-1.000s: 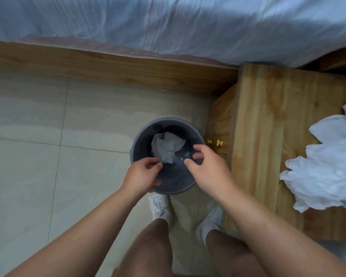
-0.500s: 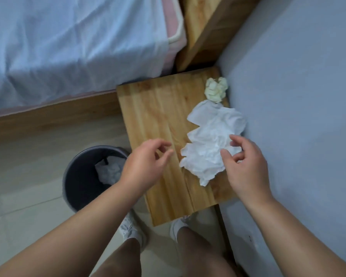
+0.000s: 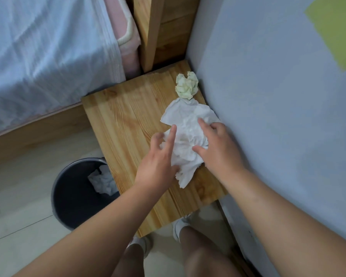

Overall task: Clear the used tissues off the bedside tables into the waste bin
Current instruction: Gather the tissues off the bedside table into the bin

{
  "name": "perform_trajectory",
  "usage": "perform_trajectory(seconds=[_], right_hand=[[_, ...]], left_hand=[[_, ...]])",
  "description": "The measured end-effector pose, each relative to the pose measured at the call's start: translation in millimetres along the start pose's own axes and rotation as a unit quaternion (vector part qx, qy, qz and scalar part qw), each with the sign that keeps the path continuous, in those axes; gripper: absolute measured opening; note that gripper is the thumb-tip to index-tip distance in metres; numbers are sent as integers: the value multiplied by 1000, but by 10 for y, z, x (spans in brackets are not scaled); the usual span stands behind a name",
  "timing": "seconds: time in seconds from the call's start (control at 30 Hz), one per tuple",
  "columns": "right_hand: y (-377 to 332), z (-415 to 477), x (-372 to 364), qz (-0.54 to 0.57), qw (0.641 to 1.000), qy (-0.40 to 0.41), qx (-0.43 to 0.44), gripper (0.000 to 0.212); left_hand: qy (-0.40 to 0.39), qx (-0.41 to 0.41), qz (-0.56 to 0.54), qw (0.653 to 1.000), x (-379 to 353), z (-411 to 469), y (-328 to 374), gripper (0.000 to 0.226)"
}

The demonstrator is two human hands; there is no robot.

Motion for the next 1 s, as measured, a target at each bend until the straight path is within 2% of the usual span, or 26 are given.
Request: perform_trajectory(seconds=[0.07,0.1,0.17,0.23,0.3,0.4,0.47,0.6,0.7,0.9,1.0], right_hand=[[14,24,22,2,1000,18,2,39],[20,8,60,8,999,35,4,29],[-11,-59,166,18,997,68,17,21],[-88,-159,289,18,995,90,35,22],[-127,-260,410,30,993,105,39,25],[-161,-465,624,45,985,164,42,23],[-195,-594,732,72,975,202,54,20],[-285,-697,802,128,970,192,74,22],[-387,-763,857,150,966,198,79,26],[-663,-851,841,211,952,208,73,29],[-990,-906,743,232,947,196,105,28]], left_hand=[[6,1,-37,999,4,-50,-115,113],[7,6,-62,998,1,-81,-173,105],[17,14,-113,993,12,-151,-267,78],[41,15,-137,990,67,-226,-312,45],[66,10,-167,984,135,-313,-340,25],[94,0,-242,966,233,-488,-381,23],[104,-14,-321,941,280,-615,-424,22],[102,-21,-447,888,328,-839,-492,20],[120,-1,-478,870,335,-1009,-615,24],[140,17,-495,858,398,-1314,-842,28],[150,46,-578,801,379,-1466,-1084,25]])
Point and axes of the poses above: each hand's wrist, its own z-axis towards the middle knuckle, its own x-axis out of the back of the hand, y = z × x, the point moved 10 cm from there along z, towards the middle knuckle, and after that the axes turned 15 degrees about -y, right-handed, at the moved point
